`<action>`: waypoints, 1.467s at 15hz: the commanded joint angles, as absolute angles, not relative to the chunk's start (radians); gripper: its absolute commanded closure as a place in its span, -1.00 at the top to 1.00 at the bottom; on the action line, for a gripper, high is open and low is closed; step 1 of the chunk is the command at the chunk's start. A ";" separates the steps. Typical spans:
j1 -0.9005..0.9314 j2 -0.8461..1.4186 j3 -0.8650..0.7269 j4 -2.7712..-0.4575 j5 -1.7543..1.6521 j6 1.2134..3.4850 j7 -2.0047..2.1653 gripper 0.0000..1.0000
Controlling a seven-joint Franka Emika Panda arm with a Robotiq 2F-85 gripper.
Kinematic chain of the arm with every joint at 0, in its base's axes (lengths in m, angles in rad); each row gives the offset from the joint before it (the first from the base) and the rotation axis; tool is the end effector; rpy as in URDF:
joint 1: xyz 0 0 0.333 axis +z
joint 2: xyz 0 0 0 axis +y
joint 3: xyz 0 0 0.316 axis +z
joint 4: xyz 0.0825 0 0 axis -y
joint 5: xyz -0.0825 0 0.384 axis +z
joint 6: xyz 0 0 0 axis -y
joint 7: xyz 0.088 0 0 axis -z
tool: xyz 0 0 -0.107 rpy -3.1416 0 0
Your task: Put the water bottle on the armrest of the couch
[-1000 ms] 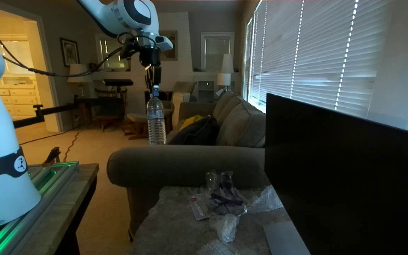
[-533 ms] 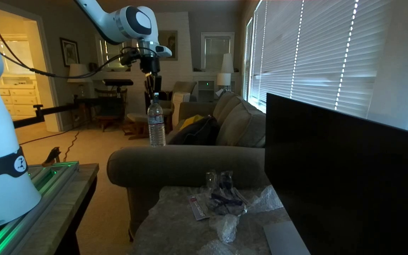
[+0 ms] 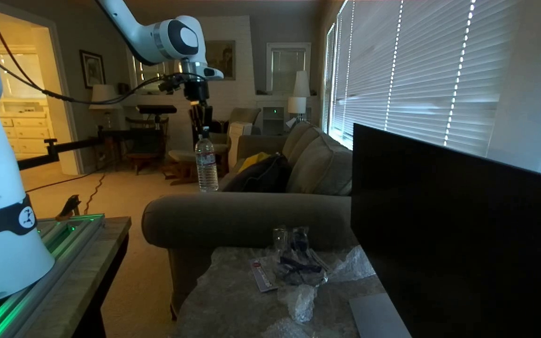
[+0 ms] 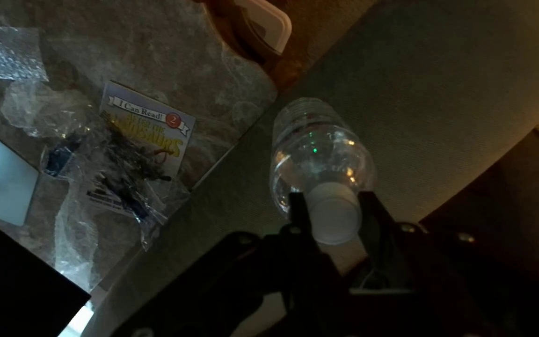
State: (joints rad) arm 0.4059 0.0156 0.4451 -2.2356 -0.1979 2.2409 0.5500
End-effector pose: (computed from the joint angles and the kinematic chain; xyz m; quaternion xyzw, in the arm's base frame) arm 0.3506 0.3908 0.3635 0.9749 0.2102 0.0444 0.0591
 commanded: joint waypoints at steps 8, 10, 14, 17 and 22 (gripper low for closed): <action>0.473 0.134 0.436 -2.145 -0.212 2.366 0.629 -0.84; 0.485 0.156 0.430 -2.137 -0.222 2.391 0.652 -0.84; 0.511 0.197 0.405 -2.124 -0.251 2.416 0.696 -0.84; 0.529 0.220 0.385 -2.120 -0.273 2.423 0.722 -0.84; 0.557 0.245 0.359 -2.115 -0.299 2.453 0.760 -0.84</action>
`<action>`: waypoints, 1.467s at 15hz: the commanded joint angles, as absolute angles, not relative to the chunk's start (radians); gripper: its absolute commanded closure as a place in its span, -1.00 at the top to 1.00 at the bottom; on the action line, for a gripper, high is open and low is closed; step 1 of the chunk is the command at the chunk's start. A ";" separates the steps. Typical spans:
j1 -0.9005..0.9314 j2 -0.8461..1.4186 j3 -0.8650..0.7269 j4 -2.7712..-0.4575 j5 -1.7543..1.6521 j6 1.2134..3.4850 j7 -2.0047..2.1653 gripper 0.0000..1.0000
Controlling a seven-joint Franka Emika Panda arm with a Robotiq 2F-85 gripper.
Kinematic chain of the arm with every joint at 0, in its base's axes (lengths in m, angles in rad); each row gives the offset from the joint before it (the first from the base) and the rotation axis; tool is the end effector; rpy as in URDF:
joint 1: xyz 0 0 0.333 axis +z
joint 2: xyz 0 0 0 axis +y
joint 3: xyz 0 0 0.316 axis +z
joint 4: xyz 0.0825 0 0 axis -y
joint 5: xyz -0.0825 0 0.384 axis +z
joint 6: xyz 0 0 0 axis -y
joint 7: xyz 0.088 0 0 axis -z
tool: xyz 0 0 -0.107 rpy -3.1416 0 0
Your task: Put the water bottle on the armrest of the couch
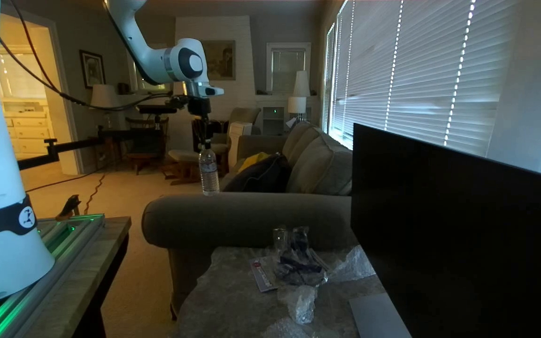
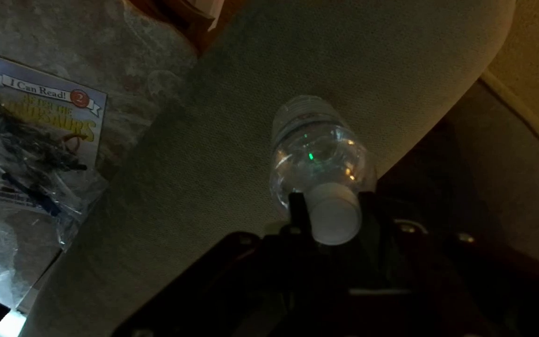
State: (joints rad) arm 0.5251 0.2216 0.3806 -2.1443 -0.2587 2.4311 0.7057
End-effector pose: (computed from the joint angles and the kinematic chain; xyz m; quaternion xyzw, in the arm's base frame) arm 0.3568 0.4482 0.3146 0.9802 0.1872 0.0645 0.0016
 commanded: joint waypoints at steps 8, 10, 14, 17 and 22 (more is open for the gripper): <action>0.599 0.256 0.324 -2.116 -0.341 2.465 0.792 -0.84; 0.607 0.260 0.318 -2.119 -0.347 2.475 0.798 -0.84; 0.618 0.264 0.308 -2.120 -0.347 2.484 0.797 -0.84; 0.622 0.265 0.303 -2.121 -0.345 2.481 0.793 -0.84; 0.625 0.260 0.301 -2.119 -0.339 2.469 0.782 0.25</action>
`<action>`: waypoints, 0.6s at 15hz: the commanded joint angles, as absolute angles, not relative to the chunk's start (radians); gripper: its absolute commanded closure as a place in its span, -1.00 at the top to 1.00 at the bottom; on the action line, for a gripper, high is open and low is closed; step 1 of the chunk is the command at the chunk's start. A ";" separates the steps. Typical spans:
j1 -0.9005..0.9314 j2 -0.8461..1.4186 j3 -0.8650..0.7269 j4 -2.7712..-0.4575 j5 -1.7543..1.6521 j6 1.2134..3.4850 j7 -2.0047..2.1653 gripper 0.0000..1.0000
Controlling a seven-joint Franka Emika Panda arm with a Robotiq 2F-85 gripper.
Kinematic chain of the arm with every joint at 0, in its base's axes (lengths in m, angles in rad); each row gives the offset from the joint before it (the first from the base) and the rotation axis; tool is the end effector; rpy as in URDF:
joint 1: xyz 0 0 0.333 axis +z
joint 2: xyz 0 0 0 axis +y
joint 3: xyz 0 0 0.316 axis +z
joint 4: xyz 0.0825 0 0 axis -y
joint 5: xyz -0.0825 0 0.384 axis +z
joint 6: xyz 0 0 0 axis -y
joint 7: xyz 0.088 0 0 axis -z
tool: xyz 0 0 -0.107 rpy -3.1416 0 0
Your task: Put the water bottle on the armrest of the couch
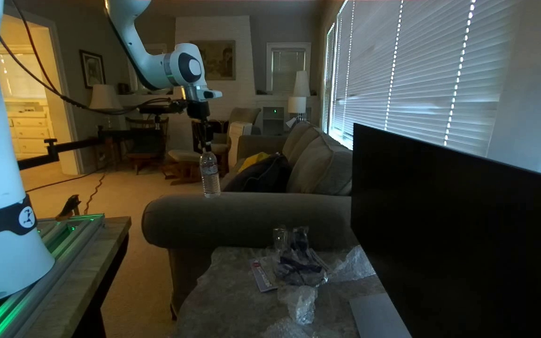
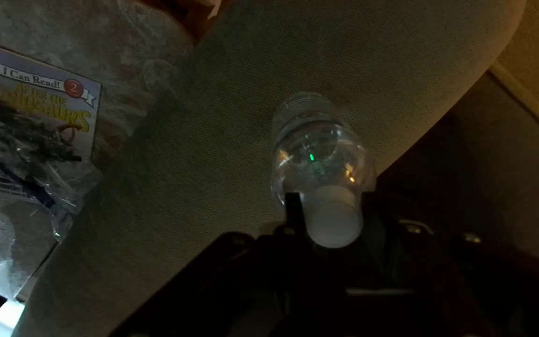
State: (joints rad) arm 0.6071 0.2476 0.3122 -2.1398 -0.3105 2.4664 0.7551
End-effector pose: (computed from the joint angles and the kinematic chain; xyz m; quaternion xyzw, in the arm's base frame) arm 0.3517 0.4574 0.3028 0.9782 0.1909 0.0809 0.0073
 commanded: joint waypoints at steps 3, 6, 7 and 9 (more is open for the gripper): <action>0.625 0.256 0.302 -2.118 -0.339 2.466 0.780 0.70; 0.624 0.245 0.306 -2.118 -0.330 2.459 0.770 0.99; 0.624 0.242 0.308 -2.117 -0.325 2.454 0.766 1.00; 0.621 0.223 0.317 -2.117 -0.303 2.430 0.750 1.00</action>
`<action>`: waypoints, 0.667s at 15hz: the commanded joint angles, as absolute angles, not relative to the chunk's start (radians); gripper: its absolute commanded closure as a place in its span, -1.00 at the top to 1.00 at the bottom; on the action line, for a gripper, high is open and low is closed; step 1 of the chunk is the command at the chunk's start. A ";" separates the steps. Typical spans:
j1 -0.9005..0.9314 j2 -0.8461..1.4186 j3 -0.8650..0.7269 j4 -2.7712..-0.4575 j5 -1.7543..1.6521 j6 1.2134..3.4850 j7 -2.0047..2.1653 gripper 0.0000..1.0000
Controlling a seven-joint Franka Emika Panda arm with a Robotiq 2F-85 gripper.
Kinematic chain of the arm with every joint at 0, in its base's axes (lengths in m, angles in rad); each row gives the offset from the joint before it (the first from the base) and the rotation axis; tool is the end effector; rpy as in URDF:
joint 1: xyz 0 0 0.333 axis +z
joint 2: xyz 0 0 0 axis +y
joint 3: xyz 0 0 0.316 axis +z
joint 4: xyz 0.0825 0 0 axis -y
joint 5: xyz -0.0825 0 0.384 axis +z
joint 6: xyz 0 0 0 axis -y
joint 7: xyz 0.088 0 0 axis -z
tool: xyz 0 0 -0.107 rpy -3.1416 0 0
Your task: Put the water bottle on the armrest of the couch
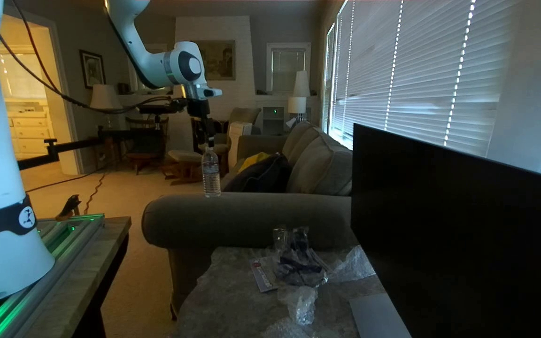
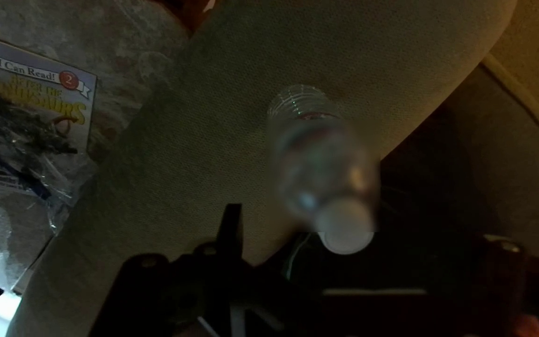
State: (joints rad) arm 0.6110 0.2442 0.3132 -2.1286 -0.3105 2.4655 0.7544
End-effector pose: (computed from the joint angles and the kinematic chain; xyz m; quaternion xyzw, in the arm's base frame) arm 0.3520 0.4617 0.3093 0.9775 0.1927 0.0863 0.0031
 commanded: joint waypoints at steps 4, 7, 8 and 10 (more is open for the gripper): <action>0.616 0.151 0.342 -2.120 -0.274 2.333 0.743 1.00; 0.607 0.080 0.370 -2.112 -0.258 2.229 0.735 1.00; 0.603 0.060 0.379 -2.110 -0.256 2.206 0.732 1.00; 0.593 0.011 0.397 -2.108 -0.237 2.164 0.714 1.00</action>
